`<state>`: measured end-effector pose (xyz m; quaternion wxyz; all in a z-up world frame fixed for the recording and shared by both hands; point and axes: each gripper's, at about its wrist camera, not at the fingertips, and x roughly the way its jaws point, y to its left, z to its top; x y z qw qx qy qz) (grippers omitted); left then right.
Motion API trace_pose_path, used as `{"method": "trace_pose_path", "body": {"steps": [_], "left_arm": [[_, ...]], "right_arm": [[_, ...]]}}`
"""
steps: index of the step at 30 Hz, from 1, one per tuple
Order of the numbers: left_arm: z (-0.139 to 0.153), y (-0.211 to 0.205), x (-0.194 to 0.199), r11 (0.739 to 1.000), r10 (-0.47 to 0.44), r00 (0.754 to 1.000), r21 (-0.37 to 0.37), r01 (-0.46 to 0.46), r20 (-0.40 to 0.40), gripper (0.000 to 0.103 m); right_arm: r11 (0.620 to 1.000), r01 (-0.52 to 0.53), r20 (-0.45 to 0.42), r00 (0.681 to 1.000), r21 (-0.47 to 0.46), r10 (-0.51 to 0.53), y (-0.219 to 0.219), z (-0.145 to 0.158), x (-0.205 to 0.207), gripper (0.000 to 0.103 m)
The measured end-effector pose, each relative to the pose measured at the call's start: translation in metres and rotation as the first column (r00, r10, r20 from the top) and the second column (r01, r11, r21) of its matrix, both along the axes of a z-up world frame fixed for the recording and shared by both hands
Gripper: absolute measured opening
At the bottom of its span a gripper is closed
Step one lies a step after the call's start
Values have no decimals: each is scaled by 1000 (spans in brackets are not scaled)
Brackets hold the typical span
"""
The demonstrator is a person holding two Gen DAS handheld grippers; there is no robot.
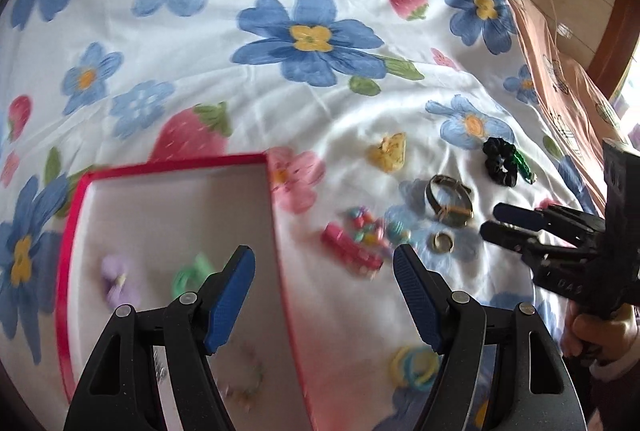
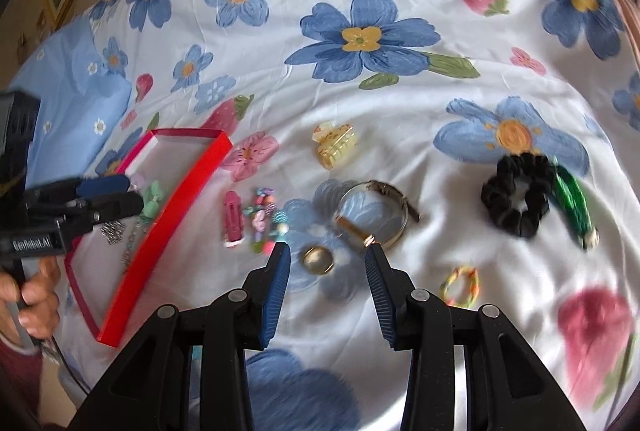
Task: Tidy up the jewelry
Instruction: 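Withdraw both grippers from the box back over the remaining jewelry, then grasp the gold watch with the right gripper while the left gripper grasps the yellow claw clip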
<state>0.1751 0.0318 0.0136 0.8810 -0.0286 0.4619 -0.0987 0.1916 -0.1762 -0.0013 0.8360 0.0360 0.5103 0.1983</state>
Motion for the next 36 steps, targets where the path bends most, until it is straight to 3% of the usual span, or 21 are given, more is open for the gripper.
{"method": "trace_pose_path", "body": {"steps": [11, 13, 15, 17, 19, 20, 25, 36], "left_arm": [[-44, -68, 118, 992, -111, 991, 48, 114, -69, 72], [-56, -81, 135, 990, -119, 989, 60, 124, -88, 72], [-68, -91, 151, 990, -116, 987, 64, 123, -107, 71], [-78, -98, 164, 991, -110, 986, 61, 118, -122, 68], [-86, -102, 175, 992, -107, 985, 48, 115, -138, 49], [-88, -102, 178, 993, -108, 983, 37, 115, -146, 31], [-88, -100, 174, 994, -109, 986, 19, 112, -127, 30], [-45, -68, 103, 995, -88, 994, -51, 85, -57, 30]], "right_arm": [[979, -187, -28, 982, -81, 185, 16, -31, 28, 39], [978, -182, -35, 983, -104, 179, 16, -36, 29, 33], [983, -156, -44, 987, -98, 153, 12, -40, 31, 19], [987, -135, -55, 990, -87, 130, 7, -41, 32, 14], [990, -118, -59, 992, -79, 114, 3, -38, 31, 8], [991, -109, -59, 993, -78, 104, 1, -37, 30, 7], [998, -48, -67, 997, -30, 46, -11, -29, 27, 7], [997, 40, -48, 998, 70, -36, -15, -6, 8, 7]]}}
